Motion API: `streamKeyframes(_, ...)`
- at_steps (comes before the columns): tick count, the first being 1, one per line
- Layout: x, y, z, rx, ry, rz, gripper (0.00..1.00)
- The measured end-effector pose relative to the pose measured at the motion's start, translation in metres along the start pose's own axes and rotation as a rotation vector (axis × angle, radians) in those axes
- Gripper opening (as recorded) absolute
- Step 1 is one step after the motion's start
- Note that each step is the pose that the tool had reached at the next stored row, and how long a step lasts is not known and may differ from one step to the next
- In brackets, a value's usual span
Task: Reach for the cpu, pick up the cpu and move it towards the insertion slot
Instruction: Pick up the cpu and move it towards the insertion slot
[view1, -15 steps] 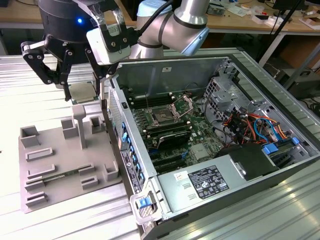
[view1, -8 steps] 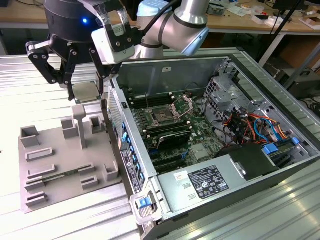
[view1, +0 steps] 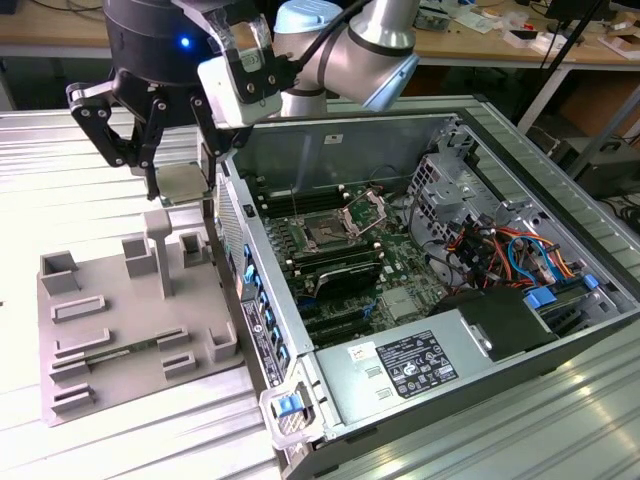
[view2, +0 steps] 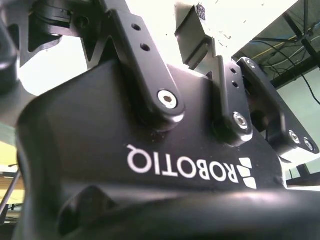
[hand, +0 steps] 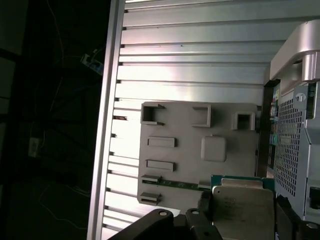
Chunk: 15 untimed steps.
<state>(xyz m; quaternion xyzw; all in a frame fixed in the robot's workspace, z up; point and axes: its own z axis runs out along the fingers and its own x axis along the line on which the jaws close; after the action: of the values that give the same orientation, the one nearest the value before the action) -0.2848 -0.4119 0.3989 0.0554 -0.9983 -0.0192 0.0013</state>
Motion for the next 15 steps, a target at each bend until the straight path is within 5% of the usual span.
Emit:
streamKeyframes(3, -0.0024, -0.0003, 0.0, 0.0, 0.0, 0.0, 0.55)
streamKeyframes(6, -0.017, -0.0019, 0.0001, 0.0, 0.0, 0.0, 0.55)
streamKeyframes(15, -0.0229, -0.0026, 0.0001, -0.0001, 0.0, 0.0, 0.55)
